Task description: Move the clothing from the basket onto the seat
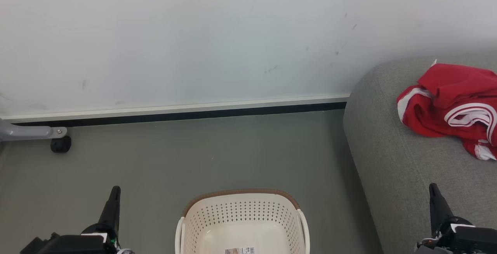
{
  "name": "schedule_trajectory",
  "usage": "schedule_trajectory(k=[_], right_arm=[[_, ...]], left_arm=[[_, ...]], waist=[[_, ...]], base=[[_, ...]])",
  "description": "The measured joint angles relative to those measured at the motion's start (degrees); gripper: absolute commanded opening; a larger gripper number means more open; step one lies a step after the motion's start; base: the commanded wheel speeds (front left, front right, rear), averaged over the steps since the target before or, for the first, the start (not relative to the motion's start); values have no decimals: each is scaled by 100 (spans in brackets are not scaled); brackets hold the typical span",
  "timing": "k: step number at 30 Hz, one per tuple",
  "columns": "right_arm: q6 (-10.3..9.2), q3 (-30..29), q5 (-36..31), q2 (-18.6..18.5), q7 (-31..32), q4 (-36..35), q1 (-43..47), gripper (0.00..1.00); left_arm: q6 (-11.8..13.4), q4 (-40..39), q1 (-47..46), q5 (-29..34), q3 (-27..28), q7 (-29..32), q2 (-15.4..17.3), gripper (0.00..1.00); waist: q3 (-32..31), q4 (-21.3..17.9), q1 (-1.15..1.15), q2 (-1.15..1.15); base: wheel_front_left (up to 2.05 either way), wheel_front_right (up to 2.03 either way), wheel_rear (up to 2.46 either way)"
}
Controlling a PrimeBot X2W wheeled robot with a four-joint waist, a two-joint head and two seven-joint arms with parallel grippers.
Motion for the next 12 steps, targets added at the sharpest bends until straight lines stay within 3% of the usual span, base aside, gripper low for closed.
schedule_trajectory(k=[12], right_arm=[[0, 0, 0, 0, 0, -1, 0, 0]], left_arm=[[0, 0, 0, 0, 0, 0, 0, 0]], waist=[[0, 0, 0, 0]], base=[[0, 0, 0]])
